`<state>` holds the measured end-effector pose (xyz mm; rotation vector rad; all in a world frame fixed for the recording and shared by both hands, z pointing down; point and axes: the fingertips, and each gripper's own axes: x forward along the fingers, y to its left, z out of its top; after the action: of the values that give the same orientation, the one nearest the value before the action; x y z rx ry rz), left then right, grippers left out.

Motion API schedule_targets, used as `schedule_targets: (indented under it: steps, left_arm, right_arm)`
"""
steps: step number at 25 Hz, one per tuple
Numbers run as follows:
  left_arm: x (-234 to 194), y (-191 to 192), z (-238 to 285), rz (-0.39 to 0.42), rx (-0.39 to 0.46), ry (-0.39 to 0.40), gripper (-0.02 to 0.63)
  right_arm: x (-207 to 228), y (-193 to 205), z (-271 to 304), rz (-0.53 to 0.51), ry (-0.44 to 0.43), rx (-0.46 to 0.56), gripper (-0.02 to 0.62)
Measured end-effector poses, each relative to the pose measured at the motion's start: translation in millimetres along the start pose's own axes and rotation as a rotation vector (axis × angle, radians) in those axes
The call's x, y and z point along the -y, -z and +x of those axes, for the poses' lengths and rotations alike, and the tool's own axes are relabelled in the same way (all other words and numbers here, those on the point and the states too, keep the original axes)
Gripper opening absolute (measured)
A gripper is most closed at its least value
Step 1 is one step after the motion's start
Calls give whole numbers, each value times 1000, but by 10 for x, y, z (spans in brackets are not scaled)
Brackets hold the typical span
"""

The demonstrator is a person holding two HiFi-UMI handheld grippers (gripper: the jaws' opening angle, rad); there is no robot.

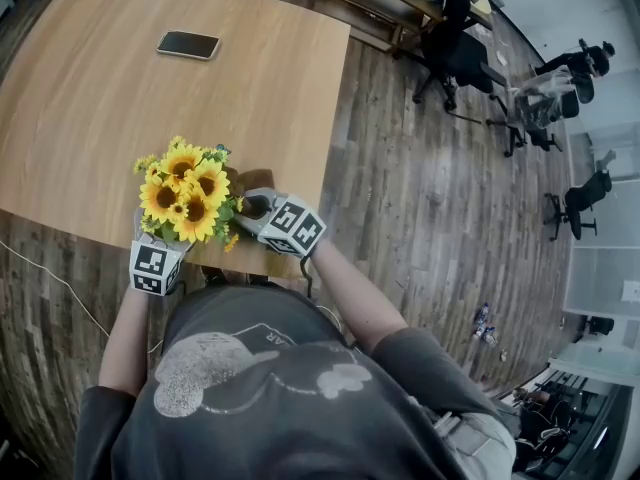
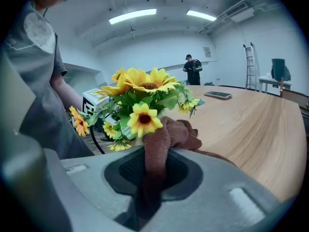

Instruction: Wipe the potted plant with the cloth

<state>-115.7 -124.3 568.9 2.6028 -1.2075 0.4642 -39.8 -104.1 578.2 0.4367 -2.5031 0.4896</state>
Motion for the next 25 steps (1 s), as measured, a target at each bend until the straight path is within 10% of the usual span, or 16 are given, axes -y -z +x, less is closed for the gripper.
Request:
schedule_targets:
  steps: [25]
  left_arm:
    - [313, -12, -1152, -288, 135, -539, 517]
  right_arm:
    - [205, 140, -1042, 107, 132, 237, 60]
